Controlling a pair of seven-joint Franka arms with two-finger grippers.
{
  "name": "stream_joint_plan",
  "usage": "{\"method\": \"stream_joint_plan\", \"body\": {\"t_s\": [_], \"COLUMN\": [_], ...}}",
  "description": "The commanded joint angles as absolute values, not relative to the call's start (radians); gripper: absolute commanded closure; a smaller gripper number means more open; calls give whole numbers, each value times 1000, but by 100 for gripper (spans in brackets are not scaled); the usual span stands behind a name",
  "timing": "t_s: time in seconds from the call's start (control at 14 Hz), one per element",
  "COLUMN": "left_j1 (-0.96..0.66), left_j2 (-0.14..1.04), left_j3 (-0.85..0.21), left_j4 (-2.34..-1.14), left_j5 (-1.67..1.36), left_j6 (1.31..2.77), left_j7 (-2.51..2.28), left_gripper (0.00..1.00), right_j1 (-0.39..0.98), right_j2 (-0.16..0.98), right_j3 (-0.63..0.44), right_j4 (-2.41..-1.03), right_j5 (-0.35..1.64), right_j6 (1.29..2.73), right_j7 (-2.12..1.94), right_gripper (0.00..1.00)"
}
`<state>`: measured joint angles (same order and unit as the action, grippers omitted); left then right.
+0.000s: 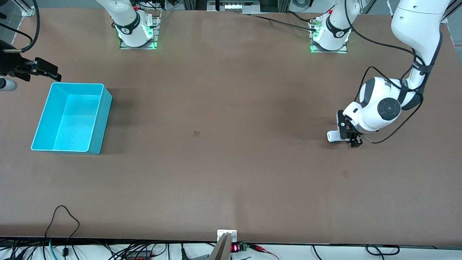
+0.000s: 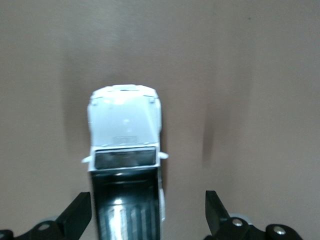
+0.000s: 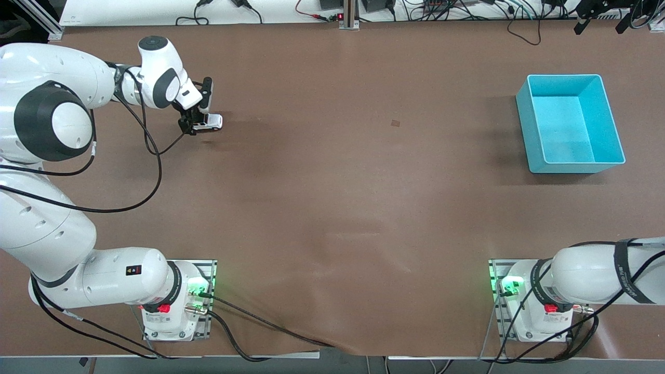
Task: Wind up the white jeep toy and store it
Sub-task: 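Close the left gripper on the jeep's body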
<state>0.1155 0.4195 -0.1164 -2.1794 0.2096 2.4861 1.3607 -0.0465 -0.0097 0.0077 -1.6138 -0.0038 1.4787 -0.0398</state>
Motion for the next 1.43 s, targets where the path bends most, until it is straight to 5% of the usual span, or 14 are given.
{"method": "stream_joint_plan", "body": {"t_s": [0.0, 0.14, 0.29, 0.43, 0.79, 1.36], "left_j1": [130, 130, 130, 130, 130, 149], "left_j2": [411, 411, 411, 413, 393, 351], "left_j3": [-129, -136, -137, -137, -135, -135], "left_j4": [-2206, -2204, -2204, -2203, -2201, -2206], "left_j5": [232, 232, 232, 232, 230, 227], "left_j6": [2510, 2511, 2520, 2526, 2519, 2441], "left_j7": [1370, 1371, 1385, 1417, 1425, 1379], "left_gripper": [0, 2, 16, 43, 71, 78], "right_j1": [-49, -49, -49, -49, -49, -51], "right_j2": [-3, -3, -3, -3, -3, -3], "right_j3": [8, 8, 8, 8, 8, 8], "right_j4": [-1594, -1594, -1594, -1594, -1594, -1594], "right_j5": [2, 2, 2, 2, 2, 2], "right_j6": [1459, 1459, 1459, 1457, 1451, 1451], "right_j7": [-43, -43, -43, -43, -43, -43], "right_gripper": [0, 0, 0, 0, 0, 0]}}
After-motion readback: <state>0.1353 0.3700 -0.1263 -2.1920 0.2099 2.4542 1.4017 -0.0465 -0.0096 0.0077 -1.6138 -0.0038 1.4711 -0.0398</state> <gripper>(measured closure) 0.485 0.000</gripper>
